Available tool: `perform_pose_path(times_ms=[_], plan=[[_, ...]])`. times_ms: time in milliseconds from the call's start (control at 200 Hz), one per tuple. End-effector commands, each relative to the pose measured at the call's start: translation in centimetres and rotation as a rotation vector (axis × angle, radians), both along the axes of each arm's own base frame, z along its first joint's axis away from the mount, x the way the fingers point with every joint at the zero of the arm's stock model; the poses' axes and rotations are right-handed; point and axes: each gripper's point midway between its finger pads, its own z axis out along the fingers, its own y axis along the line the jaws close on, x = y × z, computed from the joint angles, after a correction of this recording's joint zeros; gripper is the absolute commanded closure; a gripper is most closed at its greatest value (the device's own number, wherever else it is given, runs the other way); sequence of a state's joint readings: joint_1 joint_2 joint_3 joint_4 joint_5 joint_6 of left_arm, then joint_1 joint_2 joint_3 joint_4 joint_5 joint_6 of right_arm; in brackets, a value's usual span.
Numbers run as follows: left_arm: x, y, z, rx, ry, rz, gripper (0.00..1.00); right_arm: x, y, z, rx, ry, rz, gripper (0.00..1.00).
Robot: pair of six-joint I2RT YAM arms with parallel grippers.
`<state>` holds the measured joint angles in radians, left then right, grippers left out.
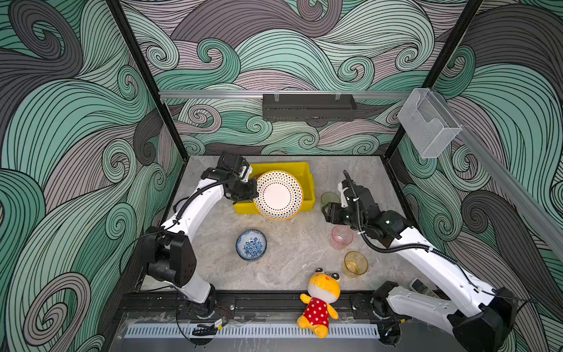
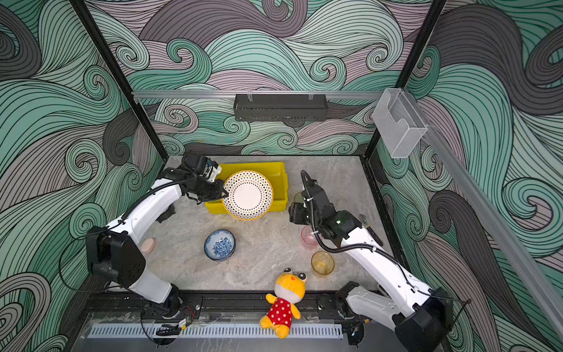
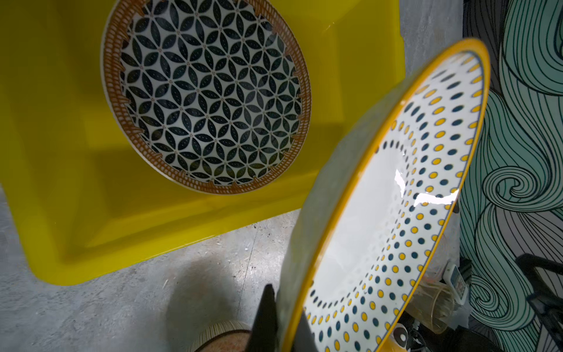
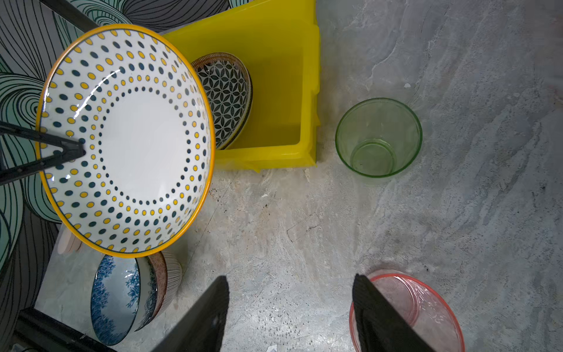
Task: Place the mixed dishes into the plastic bin
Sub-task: 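Carry the dotted plate with the left gripper toward the bin while the right releases, then lower the dotted plate with the left gripper onto the patterned plate in the bin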
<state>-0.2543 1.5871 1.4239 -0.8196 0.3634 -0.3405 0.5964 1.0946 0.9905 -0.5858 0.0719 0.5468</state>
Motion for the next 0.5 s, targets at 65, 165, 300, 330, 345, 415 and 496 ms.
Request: perform_pose_path(times_ms=[65, 165, 300, 330, 345, 415, 496], plan=[[2.5, 0.4, 2.7, -0.020, -0.097, 0.025, 1.00, 0.6, 0.4, 0.8, -0.005, -0.024, 0.007, 0.34], [3.4, 0.8, 2.6, -0.014, -0.113, 0.052, 1.00, 0.7, 0.5, 0.6, -0.009, -0.020, 0.013, 0.34], [4.6, 0.9, 2.5, -0.030, -0.125, 0.075, 1.00, 1.1, 0.6, 0.4, -0.022, -0.016, 0.011, 0.34], [4.9, 1.0, 2.5, -0.034, -0.128, 0.078, 1.00, 1.1, 0.7, 0.4, -0.024, -0.016, 0.013, 0.34], [5.0, 1.0, 2.6, -0.036, -0.132, 0.080, 1.00, 1.2, 0.7, 0.4, -0.024, -0.016, 0.012, 0.34], [5.6, 1.2, 2.7, -0.041, -0.138, 0.090, 1.00, 1.4, 0.8, 0.4, -0.029, -0.015, 0.016, 0.34], [6.3, 1.6, 2.9, -0.045, -0.147, 0.103, 1.00, 1.6, 1.0, 0.4, -0.032, -0.013, 0.019, 0.34]])
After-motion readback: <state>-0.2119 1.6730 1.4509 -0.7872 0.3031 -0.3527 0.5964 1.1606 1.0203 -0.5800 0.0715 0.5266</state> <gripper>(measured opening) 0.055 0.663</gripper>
